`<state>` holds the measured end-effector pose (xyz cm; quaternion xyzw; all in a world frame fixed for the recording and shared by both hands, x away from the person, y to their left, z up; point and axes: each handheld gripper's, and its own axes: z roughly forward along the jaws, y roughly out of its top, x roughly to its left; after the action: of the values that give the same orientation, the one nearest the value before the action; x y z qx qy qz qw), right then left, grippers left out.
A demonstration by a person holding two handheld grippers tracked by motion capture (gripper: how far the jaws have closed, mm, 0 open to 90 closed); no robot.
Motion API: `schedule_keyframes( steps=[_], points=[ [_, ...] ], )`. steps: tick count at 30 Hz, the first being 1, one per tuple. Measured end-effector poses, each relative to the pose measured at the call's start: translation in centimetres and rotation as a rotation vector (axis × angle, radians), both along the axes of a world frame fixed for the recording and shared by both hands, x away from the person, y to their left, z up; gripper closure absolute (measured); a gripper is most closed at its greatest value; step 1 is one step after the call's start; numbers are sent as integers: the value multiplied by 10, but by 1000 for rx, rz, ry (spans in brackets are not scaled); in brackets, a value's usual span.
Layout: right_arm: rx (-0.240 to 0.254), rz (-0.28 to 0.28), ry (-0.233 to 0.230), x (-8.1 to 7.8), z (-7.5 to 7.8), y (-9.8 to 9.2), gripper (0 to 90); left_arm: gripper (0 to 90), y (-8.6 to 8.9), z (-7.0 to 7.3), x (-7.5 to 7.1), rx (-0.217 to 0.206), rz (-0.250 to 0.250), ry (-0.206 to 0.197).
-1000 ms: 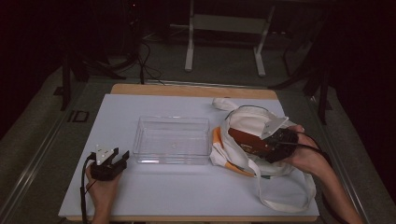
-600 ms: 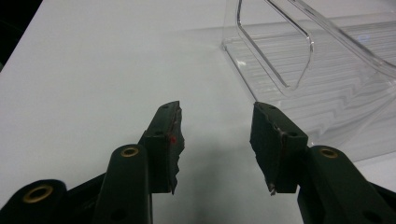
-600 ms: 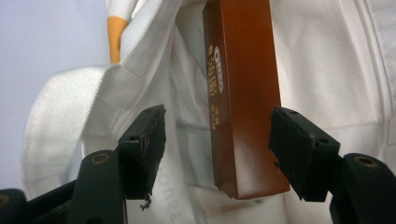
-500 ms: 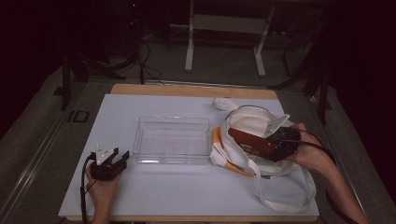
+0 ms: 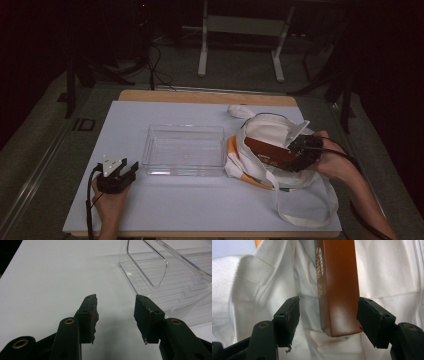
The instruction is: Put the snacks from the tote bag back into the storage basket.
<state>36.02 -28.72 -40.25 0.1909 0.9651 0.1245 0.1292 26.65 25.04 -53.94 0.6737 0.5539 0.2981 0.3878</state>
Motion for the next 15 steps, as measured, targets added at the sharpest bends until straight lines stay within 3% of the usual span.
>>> schedule_keyframes(
  steps=[15],
  points=[
    [-18,-14,47,15,-9,-12,321,537,0,0,0,0,1,1]
  ],
)
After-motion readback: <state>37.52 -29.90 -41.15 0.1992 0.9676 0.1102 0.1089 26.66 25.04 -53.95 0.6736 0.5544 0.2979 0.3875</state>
